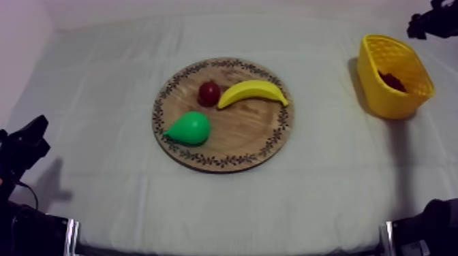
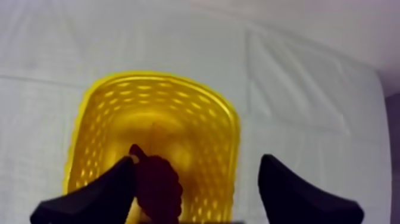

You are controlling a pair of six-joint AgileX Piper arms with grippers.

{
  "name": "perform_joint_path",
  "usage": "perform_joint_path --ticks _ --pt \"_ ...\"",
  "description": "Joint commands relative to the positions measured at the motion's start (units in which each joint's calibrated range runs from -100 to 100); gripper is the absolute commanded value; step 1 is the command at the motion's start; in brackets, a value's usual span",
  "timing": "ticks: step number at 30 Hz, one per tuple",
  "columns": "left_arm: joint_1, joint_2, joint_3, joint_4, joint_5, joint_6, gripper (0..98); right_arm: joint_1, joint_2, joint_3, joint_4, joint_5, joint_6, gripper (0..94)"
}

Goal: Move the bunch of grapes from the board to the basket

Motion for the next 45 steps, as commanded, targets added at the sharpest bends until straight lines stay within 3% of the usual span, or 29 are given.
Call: perform_joint_path --ticks 1,8,16,25,35,41,45 --pt "0.0 0.0 0.0 -0.03 0.0 0.0 0.1 -0.2 -9.6 7.0 0.4 -3.3 0.1 53.5" --pt "0.0 0.0 0.0 -0.03 0.0 0.0 0.1 -1.1 -24.8 23.8 0.0 -12.8 0.8 47.3" --pt "0.0 0.0 0.0 -0.03 0.0 0.0 0.1 -4.1 -38.6 41.4 3.0 -20.8 -2.5 43.1" --pt "0.0 0.0 0.0 -0.03 0.0 0.0 0.1 -6.4 -48.8 52.2 2.7 -24.6 -3.4 34.7" --pt "0.0 0.0 0.0 -0.03 0.0 0.0 0.1 -7.9 -62.6 66.1 0.5 -28.1 -3.1 22.8" --pt "0.0 0.0 0.0 -0.03 0.0 0.0 0.1 -8.6 -70.6 72.6 -0.6 -29.7 -3.2 11.8" --pt "0.0 0.0 0.0 -0.03 0.0 0.0 0.1 -8.8 -76.1 74.3 -0.5 -27.6 -4.4 3.2"
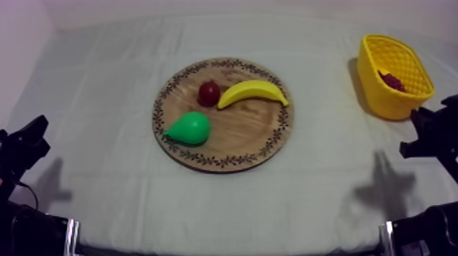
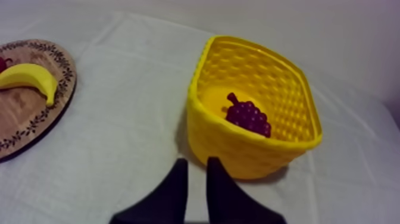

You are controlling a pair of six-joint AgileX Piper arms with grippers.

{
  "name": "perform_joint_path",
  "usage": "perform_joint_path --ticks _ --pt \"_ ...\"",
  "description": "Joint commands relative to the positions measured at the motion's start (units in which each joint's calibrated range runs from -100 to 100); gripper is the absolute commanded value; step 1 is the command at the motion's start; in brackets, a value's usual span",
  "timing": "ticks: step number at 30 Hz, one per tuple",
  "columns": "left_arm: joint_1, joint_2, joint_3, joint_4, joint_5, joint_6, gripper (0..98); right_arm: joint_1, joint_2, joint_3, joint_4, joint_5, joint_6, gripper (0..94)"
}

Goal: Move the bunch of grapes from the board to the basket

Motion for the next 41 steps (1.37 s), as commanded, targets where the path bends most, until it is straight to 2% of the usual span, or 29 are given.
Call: perform_joint_path --ticks 1,8,12,17,21,24,29,32,41 --pt "0.0 0.0 0.0 -0.03 0.0 0.0 0.1 0.0 -4.2 0.3 0.2 1.8 -0.8 2.3" --pt "0.0 0.0 0.0 -0.03 0.0 0.0 0.1 -0.8 -12.0 0.7 0.4 10.7 -3.1 0.4" --pt "0.0 0.0 0.0 -0.03 0.0 0.0 0.1 -0.9 -15.4 0.7 1.5 15.7 -6.0 0.3" --pt "0.0 0.0 0.0 -0.03 0.0 0.0 0.1 -1.8 -16.5 0.7 2.9 18.5 -9.7 0.5" --pt "0.0 0.0 0.0 -0.03 0.0 0.0 0.1 -2.0 -16.6 0.7 3.1 19.2 -10.8 0.5" --pt "0.0 0.0 0.0 -0.03 0.0 0.0 0.1 -2.0 -16.7 0.7 3.2 19.6 -9.0 0.5" --pt "0.0 0.0 0.0 -0.03 0.0 0.0 0.1 -2.0 -16.7 0.7 3.2 19.8 -1.8 0.5" --pt "0.0 0.0 0.0 -0.03 0.0 0.0 0.1 -2.0 -16.7 0.7 3.2 19.9 0.9 0.5" --pt "0.0 0.0 0.0 -0.03 0.0 0.0 0.1 -2.3 -16.7 0.8 3.3 22.1 1.5 0.4"
